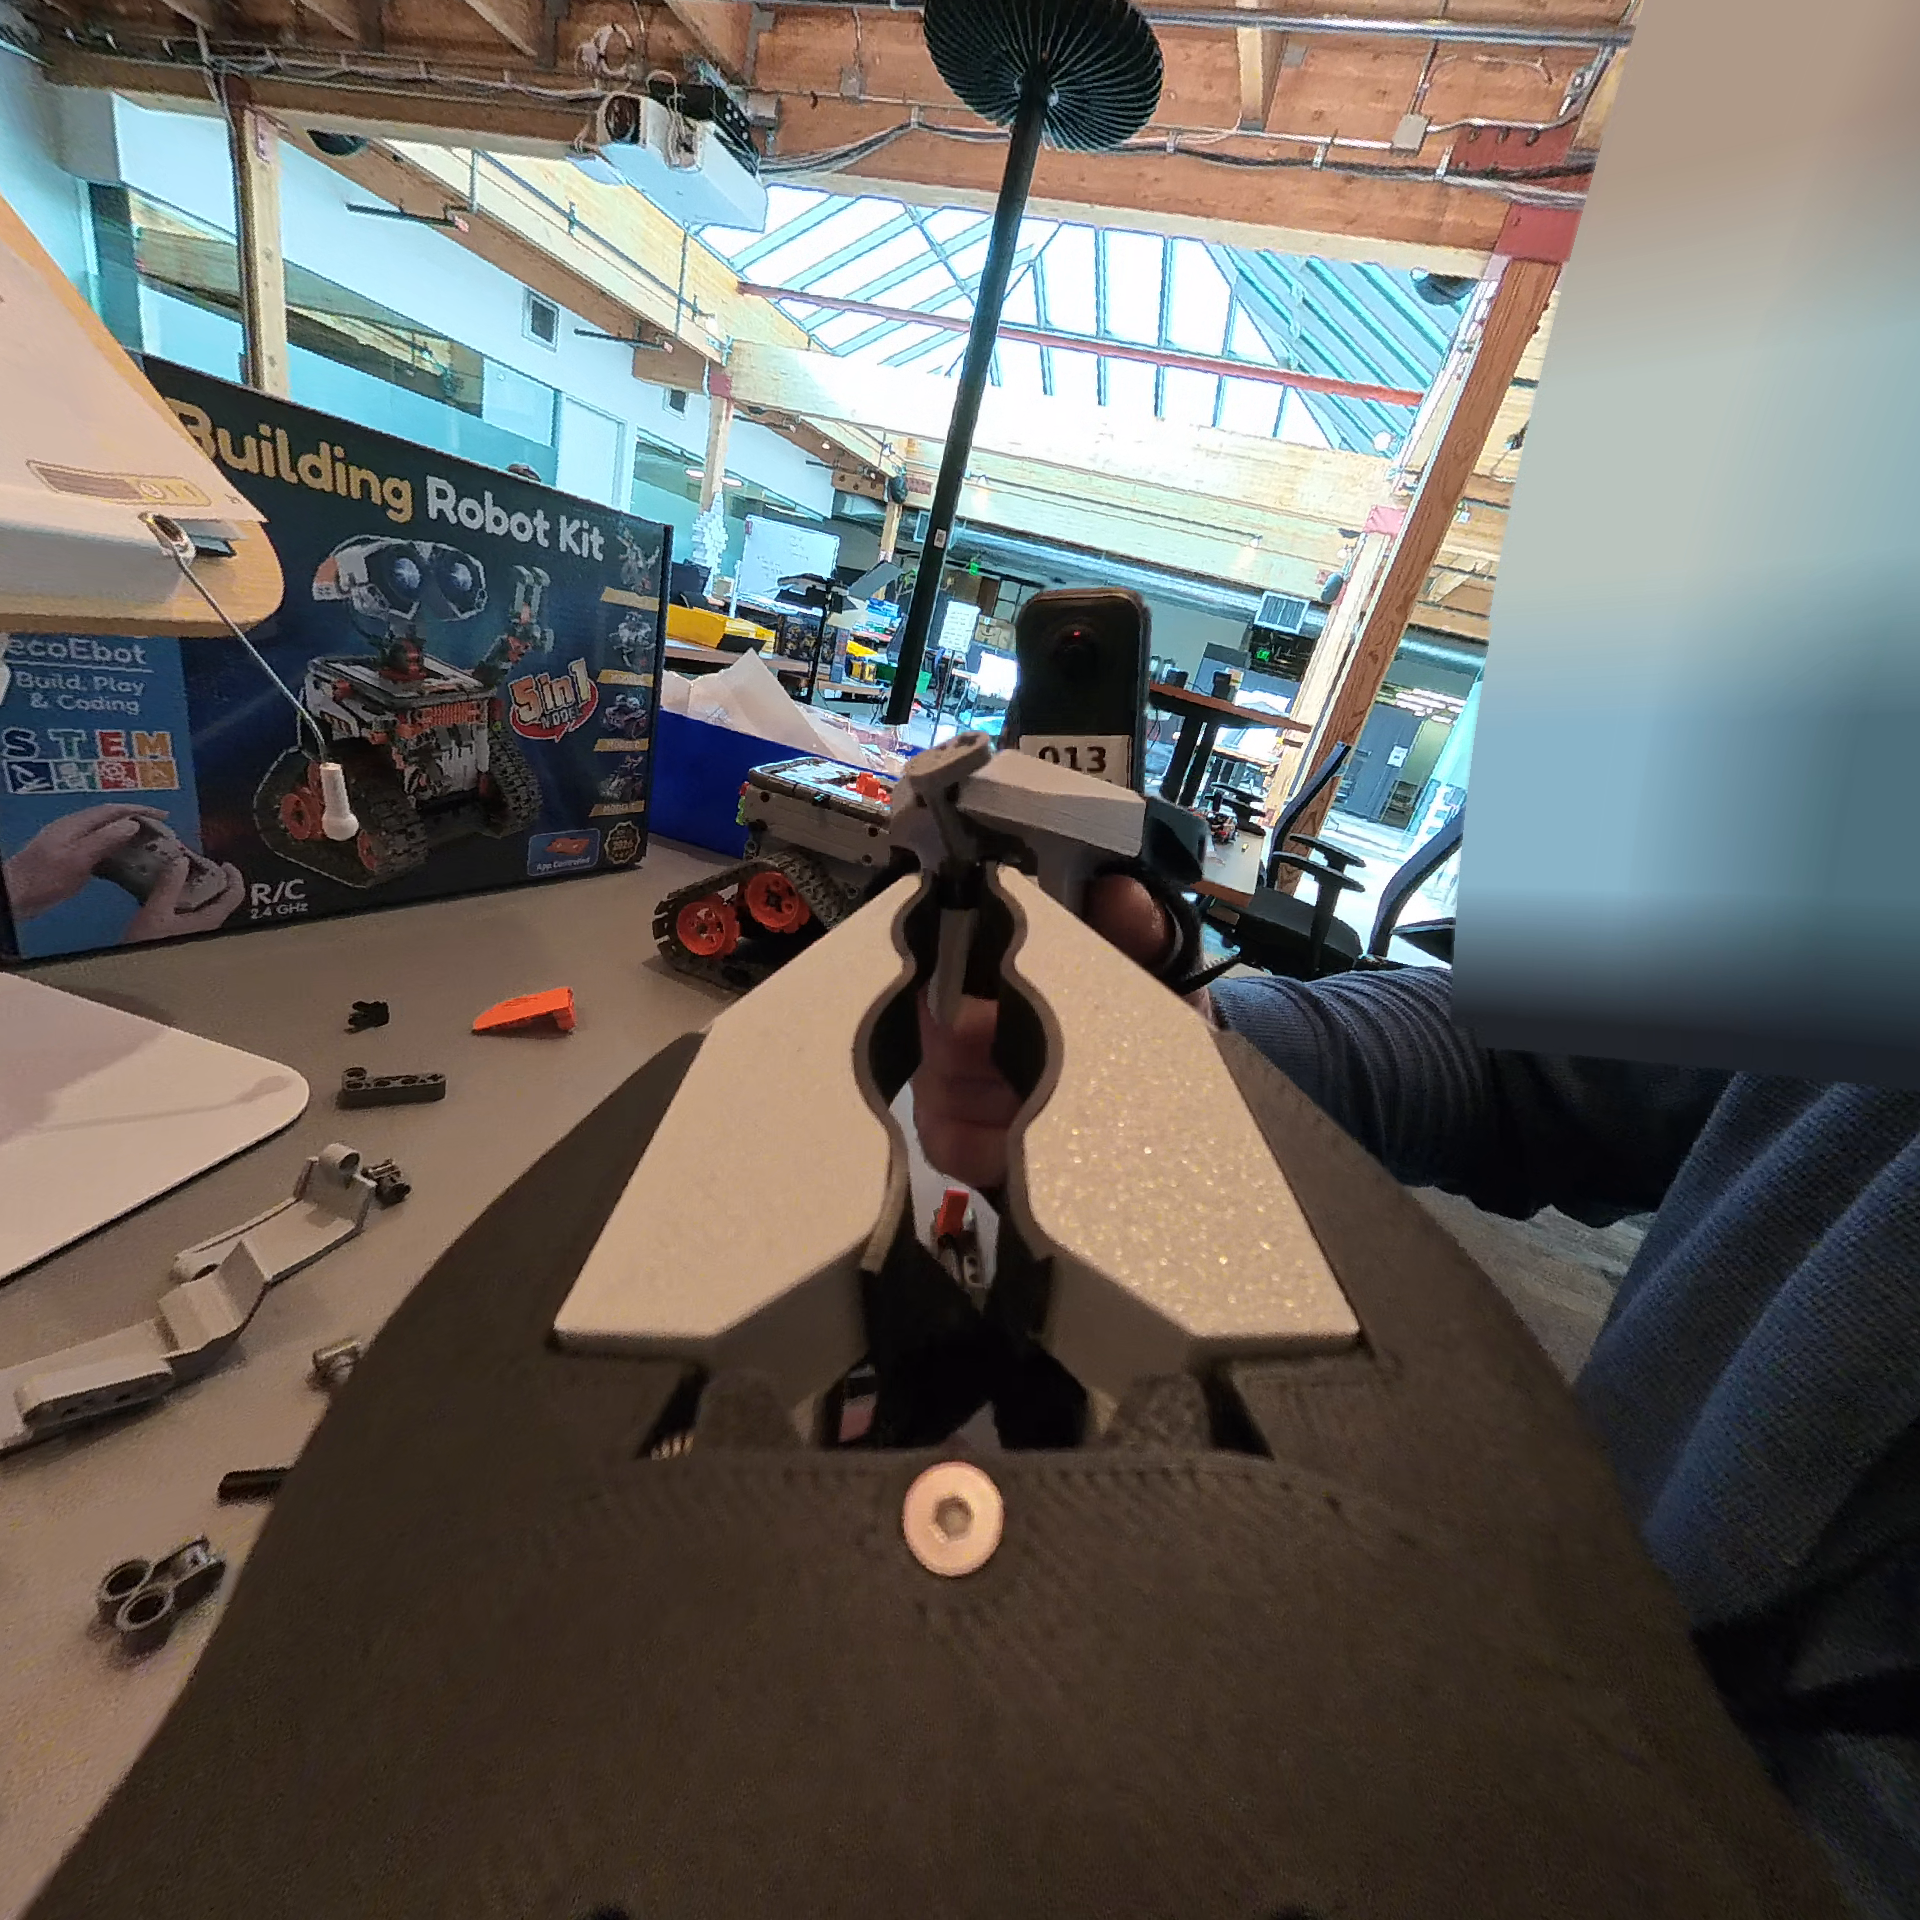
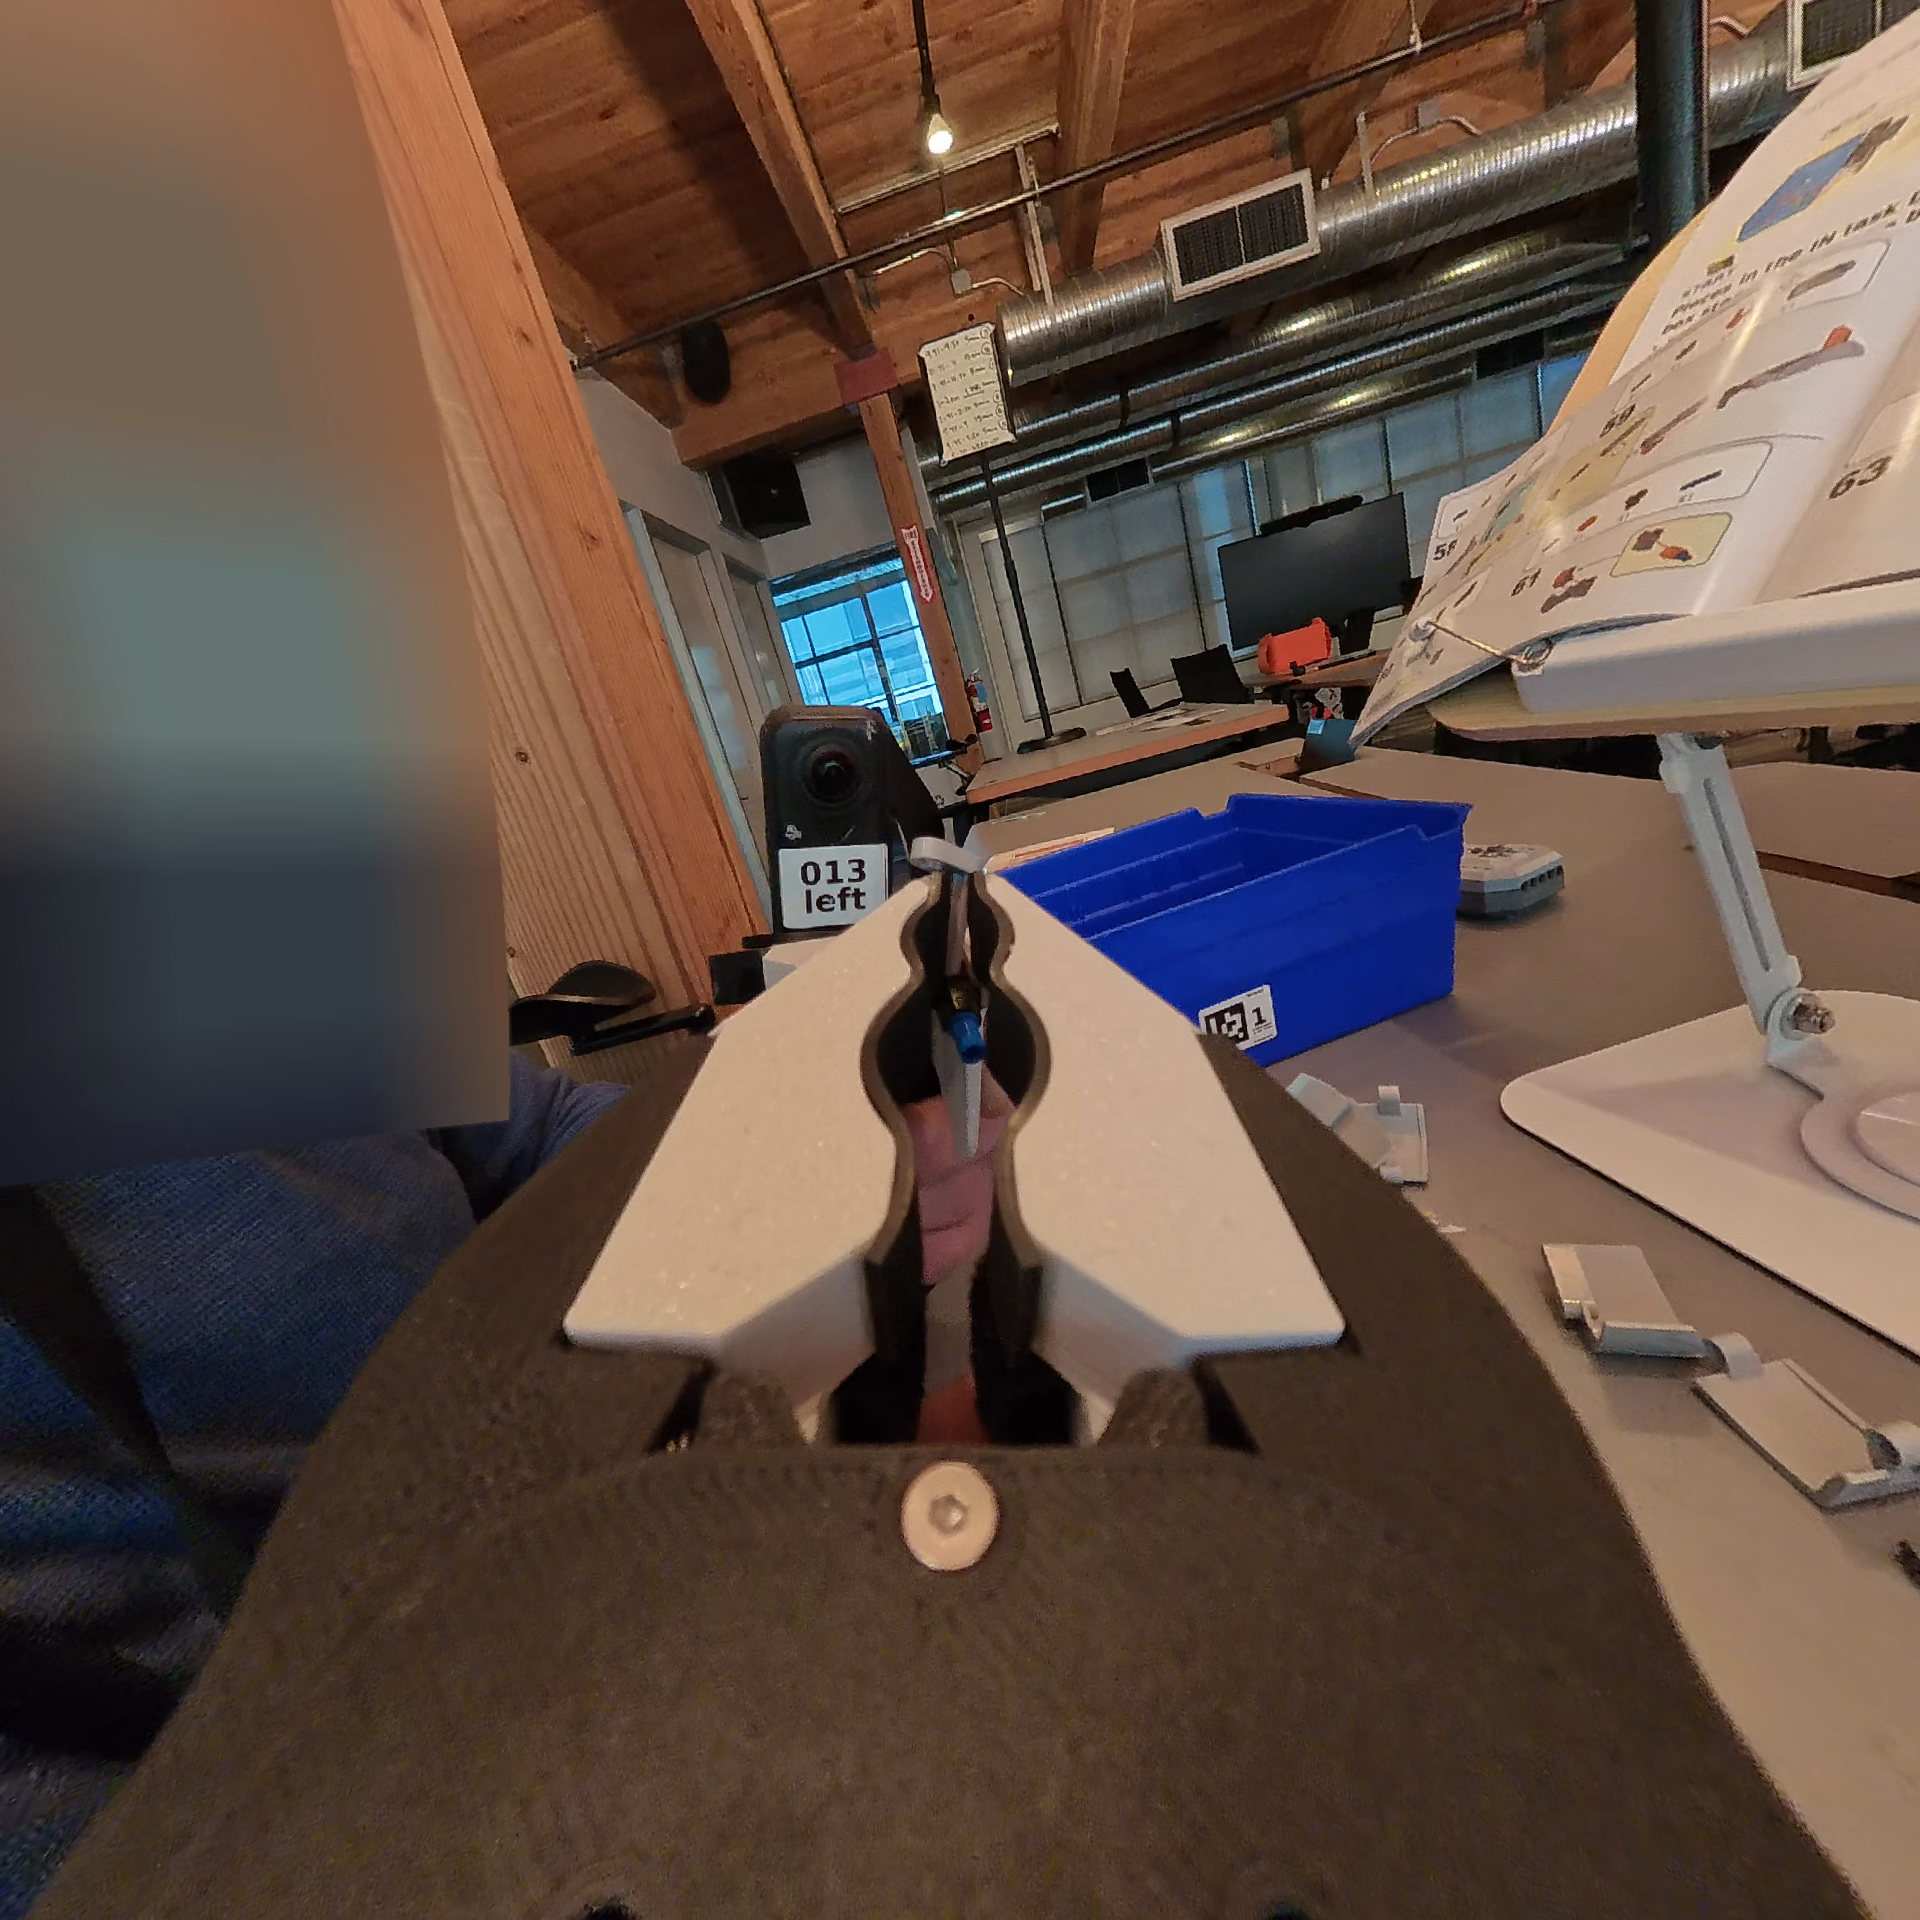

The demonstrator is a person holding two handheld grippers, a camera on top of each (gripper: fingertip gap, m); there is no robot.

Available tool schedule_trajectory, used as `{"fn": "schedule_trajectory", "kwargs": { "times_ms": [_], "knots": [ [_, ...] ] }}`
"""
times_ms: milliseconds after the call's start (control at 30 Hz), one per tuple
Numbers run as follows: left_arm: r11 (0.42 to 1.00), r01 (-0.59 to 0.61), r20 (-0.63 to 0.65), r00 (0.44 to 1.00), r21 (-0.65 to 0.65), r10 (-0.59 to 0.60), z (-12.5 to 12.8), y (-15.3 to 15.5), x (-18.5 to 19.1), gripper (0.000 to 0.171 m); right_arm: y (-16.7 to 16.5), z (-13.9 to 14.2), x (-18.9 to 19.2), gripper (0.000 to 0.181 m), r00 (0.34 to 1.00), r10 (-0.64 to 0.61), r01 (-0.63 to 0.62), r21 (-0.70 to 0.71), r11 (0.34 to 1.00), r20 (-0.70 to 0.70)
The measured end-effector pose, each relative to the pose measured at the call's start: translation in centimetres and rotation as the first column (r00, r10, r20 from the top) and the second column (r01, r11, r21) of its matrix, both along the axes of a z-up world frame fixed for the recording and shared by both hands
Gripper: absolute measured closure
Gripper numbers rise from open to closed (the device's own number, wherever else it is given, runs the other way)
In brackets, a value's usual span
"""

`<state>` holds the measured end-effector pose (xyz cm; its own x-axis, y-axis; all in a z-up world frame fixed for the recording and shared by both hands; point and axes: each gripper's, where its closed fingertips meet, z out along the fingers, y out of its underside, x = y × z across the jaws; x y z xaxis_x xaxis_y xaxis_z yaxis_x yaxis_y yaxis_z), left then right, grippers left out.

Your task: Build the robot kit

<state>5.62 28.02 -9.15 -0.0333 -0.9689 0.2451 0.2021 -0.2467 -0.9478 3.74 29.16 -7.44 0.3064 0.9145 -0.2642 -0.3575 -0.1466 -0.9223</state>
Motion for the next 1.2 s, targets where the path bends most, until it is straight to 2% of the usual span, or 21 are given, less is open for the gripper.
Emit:
{"fn": "schedule_trajectory", "kwargs": {
  "times_ms": [300,533,867,1200],
  "knots": [
    [1.000,-0.004,0.032,0.999,-0.001,0.004,0.5,0.0,-0.1,0.166,-0.2,0.6,0.5,0.180,1.000,-0.025,0.025,0.032,0.999,-0.013],
    [0.996,-0.069,0.039,0.997,0.059,0.067,0.8,0.1,-0.1,0.165,-0.1,0.9,0.6,0.180,0.998,-0.049,0.051,0.033,0.998,-0.035],
    [0.995,-0.095,0.092,0.992,0.038,0.091,1.7,0.2,0.3,0.165,-0.2,1.8,0.7,0.181,0.994,-0.101,0.104,0.073,0.992,-0.045],
    [0.981,-0.172,0.087,0.983,0.089,0.164,1.8,0.5,0.2,0.166,-0.2,1.8,1.1,0.180,0.986,-0.164,0.161,0.117,0.980,0.024]
  ]
}}
